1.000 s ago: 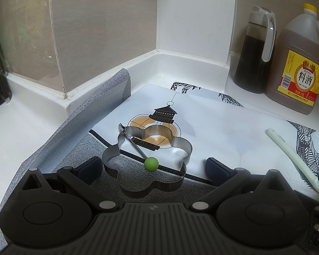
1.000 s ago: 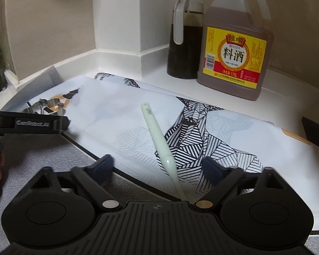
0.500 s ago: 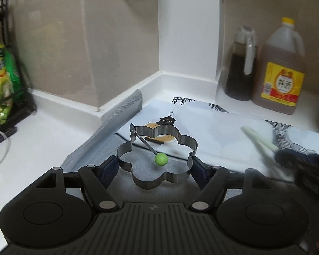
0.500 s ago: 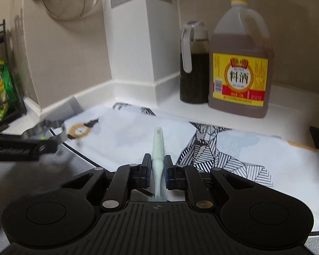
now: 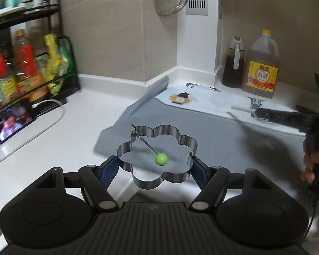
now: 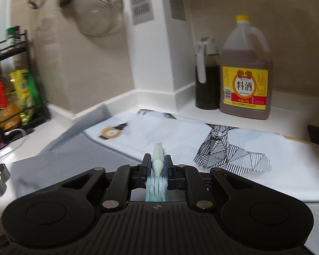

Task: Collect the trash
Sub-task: 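Lift the cookie cutter and toothbrush off the mat and carry them down over the bin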

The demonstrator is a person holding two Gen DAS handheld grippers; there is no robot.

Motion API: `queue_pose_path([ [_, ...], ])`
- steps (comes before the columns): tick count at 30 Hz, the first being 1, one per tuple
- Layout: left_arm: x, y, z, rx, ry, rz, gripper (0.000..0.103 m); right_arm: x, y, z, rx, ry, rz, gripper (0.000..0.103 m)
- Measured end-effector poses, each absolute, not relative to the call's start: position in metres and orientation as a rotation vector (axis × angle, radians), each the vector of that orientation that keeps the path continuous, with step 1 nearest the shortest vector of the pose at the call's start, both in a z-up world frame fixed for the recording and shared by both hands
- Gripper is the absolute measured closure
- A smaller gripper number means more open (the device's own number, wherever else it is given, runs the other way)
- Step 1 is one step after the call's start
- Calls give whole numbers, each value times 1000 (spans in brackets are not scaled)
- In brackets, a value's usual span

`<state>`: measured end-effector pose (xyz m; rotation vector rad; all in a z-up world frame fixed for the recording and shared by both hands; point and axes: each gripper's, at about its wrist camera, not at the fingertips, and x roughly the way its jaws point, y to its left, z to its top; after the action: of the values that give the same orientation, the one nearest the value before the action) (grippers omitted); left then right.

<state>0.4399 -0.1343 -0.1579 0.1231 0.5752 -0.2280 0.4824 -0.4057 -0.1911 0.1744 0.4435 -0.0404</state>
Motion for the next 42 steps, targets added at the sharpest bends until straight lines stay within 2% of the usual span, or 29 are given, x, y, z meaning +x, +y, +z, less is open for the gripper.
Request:
queue_pose_path([
  [13, 322, -79, -159, 141, 548, -211, 25, 359, -353, -145, 59, 366, 91, 89],
  [22, 270, -55, -180, 139, 623, -219, 25, 282, -310, -141, 20, 396, 241, 89],
  [30, 250, -45, -205, 138, 689, -202, 25, 244, -265, -161, -21, 490, 368, 89],
  [42, 247, -43, -242, 111, 813, -228, 25, 246, -240, -223, -40, 705, 381, 89],
])
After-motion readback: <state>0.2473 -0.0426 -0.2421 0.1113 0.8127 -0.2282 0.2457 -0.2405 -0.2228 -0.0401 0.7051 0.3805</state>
